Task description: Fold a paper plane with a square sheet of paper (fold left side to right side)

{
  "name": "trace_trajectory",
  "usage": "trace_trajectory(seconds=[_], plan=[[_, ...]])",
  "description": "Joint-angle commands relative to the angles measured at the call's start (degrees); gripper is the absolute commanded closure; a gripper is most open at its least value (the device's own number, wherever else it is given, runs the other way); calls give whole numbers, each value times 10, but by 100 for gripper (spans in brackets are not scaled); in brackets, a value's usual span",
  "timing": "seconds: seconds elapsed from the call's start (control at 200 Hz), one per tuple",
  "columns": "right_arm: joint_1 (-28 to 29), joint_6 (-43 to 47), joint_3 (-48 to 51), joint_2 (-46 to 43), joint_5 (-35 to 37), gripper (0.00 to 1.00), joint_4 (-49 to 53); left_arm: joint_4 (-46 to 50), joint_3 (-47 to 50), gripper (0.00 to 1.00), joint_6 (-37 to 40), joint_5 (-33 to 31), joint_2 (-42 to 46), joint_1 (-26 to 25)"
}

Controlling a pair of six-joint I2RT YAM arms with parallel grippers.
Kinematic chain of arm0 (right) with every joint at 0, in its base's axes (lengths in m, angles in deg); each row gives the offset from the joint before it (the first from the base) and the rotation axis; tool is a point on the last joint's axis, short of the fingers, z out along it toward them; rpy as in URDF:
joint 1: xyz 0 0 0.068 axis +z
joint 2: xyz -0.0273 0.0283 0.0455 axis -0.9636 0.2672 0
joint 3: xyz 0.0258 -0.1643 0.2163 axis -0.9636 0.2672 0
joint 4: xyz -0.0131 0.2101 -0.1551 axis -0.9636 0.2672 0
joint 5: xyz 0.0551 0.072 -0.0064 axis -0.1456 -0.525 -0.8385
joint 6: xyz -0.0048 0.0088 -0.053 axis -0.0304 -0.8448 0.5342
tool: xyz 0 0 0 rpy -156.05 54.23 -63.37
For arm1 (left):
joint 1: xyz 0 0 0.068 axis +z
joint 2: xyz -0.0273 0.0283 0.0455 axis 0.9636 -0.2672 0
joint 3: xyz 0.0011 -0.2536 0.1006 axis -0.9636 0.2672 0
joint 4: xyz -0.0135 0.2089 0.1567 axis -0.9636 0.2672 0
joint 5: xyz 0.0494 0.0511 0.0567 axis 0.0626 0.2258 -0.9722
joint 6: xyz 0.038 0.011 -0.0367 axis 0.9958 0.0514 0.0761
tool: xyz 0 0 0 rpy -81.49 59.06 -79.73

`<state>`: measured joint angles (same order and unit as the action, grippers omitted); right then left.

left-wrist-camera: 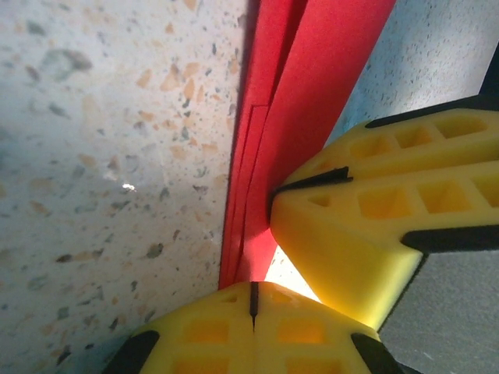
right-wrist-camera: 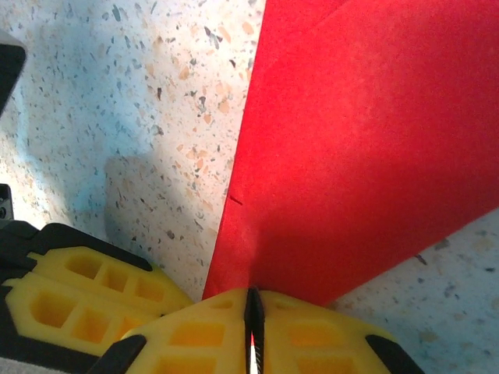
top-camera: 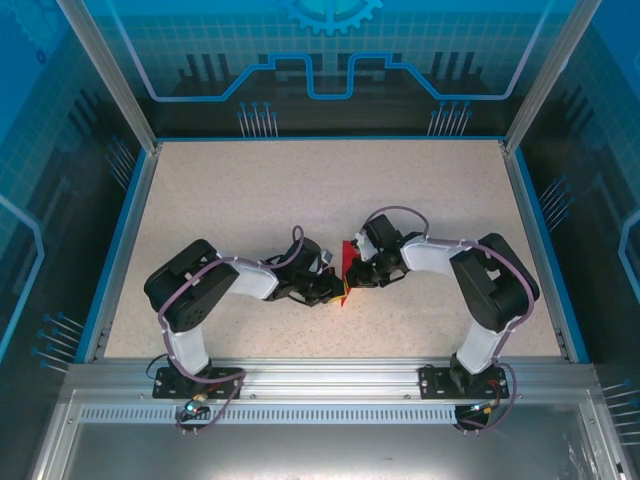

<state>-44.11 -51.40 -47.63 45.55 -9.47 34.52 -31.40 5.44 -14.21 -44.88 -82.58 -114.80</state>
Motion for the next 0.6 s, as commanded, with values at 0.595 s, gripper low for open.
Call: trace_trajectory(seconds=[0.595], plan=[[-93,48,-111,82,38,87,33,82,8,100,9,-56,-58,-15]])
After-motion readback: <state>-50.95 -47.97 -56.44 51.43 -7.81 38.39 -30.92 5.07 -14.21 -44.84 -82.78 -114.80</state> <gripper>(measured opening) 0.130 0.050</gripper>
